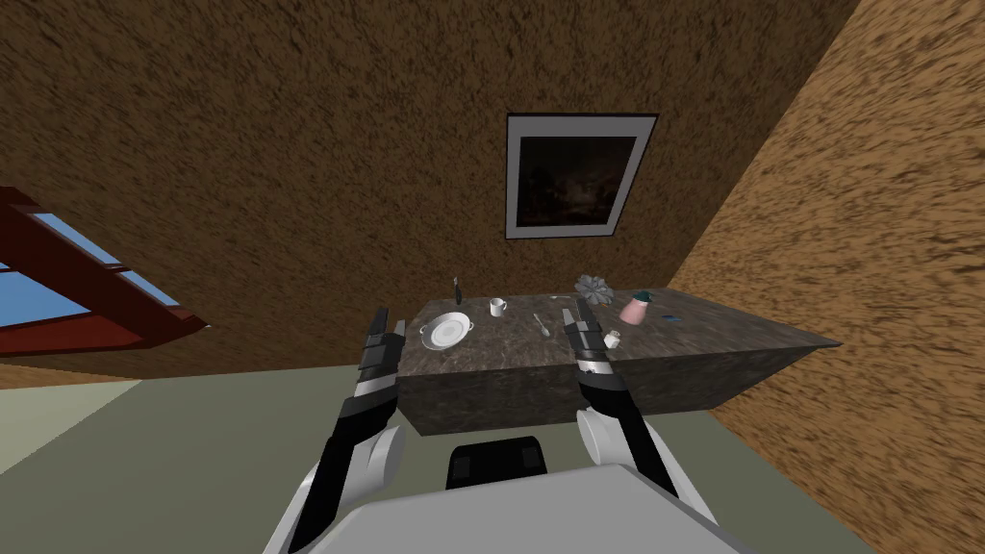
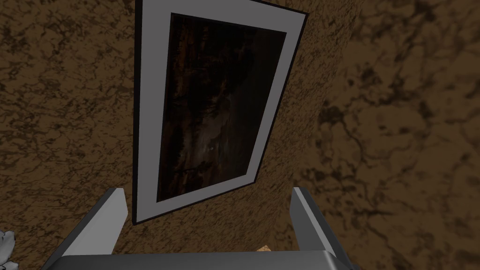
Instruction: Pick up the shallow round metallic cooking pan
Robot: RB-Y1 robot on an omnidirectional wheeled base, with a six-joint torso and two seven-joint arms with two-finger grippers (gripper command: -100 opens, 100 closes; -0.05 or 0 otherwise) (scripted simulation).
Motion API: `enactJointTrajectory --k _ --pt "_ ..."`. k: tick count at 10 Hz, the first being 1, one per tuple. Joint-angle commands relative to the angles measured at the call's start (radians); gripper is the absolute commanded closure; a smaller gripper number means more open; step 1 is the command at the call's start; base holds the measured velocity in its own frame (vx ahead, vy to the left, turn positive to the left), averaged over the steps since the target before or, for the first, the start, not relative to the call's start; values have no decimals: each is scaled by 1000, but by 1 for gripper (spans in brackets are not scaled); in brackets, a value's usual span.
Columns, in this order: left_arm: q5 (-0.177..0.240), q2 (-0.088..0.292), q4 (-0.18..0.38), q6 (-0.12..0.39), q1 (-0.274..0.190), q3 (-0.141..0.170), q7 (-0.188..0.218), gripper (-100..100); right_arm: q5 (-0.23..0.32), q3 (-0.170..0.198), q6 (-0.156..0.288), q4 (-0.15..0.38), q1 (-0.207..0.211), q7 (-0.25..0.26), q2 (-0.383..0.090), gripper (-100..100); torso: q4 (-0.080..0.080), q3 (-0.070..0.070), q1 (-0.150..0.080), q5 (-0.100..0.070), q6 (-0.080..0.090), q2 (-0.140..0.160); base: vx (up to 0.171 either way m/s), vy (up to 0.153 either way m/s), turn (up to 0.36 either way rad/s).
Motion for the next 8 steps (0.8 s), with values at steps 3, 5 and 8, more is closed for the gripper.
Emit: enactJointTrajectory --k 3,5,8 --pt "6 74 -3 38 -10 7 14 -100 0 0 0 0 0 0 0 0 0 0 1 0 0 0 0 12 -26" --pt "12 111 -5 80 -20 14 29 -100 0 0 0 0 0 0 0 0 0 0 2 0 0 0 2 25 -45" --pt "20 137 -8 134 -32 24 49 -100 0 0 0 0 0 0 0 0 0 0 2 0 0 0 -1 27 -42"
